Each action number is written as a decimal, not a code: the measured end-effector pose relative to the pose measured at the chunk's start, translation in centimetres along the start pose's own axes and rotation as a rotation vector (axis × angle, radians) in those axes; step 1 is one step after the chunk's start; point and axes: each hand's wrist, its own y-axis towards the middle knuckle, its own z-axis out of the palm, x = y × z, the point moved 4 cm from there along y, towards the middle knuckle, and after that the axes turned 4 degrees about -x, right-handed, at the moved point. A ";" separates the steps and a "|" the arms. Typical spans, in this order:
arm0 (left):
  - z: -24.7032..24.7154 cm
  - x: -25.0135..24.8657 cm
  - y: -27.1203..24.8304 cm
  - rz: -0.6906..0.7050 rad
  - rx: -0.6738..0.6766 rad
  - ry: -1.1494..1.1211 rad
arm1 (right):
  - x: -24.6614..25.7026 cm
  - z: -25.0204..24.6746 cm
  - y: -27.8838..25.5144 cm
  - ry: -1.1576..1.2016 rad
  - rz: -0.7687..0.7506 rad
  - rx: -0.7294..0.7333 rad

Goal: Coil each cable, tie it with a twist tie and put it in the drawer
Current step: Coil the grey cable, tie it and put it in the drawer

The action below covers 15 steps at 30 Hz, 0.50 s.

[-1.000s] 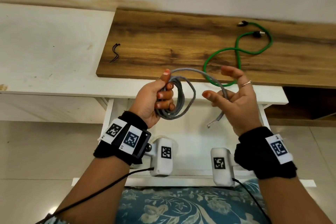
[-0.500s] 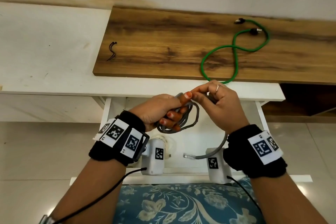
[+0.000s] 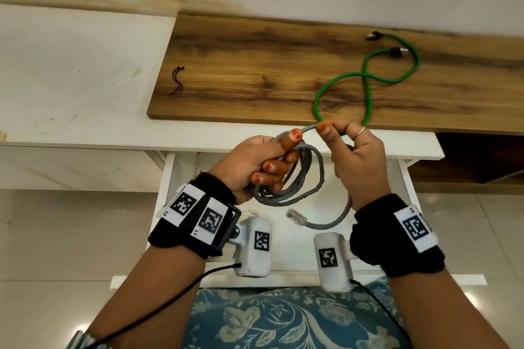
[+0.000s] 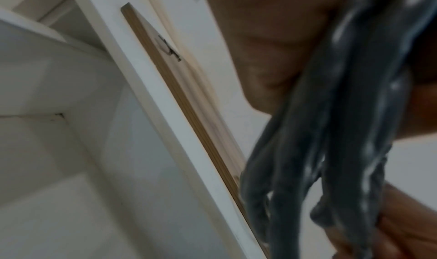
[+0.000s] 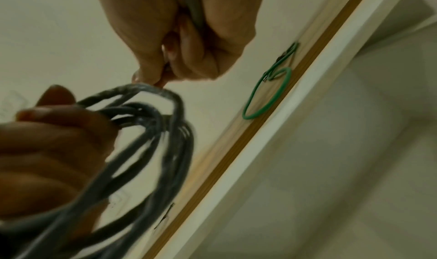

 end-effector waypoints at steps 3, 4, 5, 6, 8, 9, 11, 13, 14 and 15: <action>-0.6 0.2 0.0 0.016 -0.023 -0.118 | -1.1 0.2 0.2 0.024 0.055 0.160; -0.8 0.2 0.1 0.023 -0.040 -0.163 | -1.4 0.1 0.1 0.005 0.029 0.201; -1.1 0.1 0.1 0.035 -0.060 -0.219 | -1.7 0.2 0.0 -0.039 -0.010 0.240; -1.4 0.0 0.3 0.052 -0.073 -0.291 | -1.8 0.3 -0.3 -0.099 -0.047 0.276; -2.0 -0.3 0.5 0.065 -0.087 -0.439 | -1.9 0.5 -0.5 -0.182 -0.093 0.309; -2.2 -0.4 0.6 0.062 -0.088 -0.496 | -1.8 0.6 -0.6 -0.187 -0.101 0.312; -2.8 -0.6 0.6 0.059 -0.082 -0.577 | -1.7 0.8 -0.8 -0.097 -0.056 0.330; -3.4 -0.6 0.5 0.059 -0.059 -0.633 | -1.8 1.1 -1.0 0.066 0.076 0.357; -3.7 -0.5 0.5 0.054 -0.040 -0.666 | -1.9 1.2 -1.1 0.135 0.152 0.362; -3.8 -0.4 0.5 0.043 -0.006 -0.708 | -1.9 1.3 -1.2 0.179 0.218 0.362</action>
